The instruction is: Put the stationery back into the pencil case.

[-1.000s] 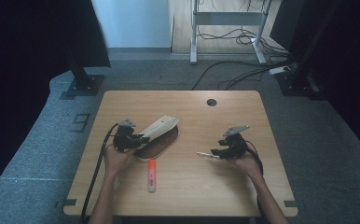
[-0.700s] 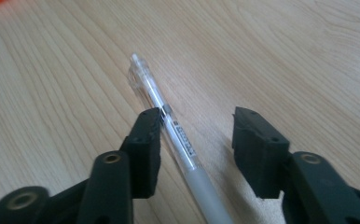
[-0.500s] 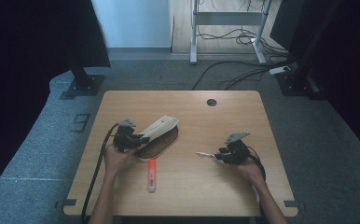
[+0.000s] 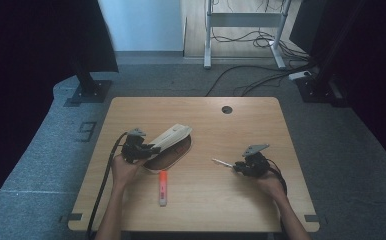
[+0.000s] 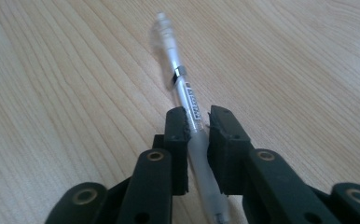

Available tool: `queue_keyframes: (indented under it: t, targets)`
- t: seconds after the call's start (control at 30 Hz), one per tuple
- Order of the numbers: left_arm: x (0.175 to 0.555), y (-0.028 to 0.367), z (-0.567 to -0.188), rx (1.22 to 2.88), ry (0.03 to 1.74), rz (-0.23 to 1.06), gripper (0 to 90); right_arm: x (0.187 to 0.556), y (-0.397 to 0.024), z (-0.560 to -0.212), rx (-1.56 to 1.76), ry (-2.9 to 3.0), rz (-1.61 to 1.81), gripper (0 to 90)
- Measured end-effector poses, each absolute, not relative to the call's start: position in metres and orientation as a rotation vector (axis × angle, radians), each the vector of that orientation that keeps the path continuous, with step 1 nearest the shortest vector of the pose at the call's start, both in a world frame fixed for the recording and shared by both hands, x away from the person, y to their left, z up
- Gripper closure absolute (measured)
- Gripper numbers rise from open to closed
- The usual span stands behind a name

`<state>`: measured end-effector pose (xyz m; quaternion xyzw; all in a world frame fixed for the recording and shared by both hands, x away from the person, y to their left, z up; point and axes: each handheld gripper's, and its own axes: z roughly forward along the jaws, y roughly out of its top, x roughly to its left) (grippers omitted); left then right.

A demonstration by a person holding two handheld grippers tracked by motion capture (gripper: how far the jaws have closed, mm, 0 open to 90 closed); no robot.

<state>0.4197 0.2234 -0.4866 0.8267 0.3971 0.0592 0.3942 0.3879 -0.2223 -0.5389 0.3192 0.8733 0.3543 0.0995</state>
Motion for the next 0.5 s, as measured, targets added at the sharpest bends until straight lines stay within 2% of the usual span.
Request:
queue_keyframes:
  t: [0.5]
  targets:
    - [0.4198,0.2235,-0.4866,2.095,1.009,0.149,73.2,0.3869,-0.2251,-0.5336,0.982,2.577,1.097,78.5]
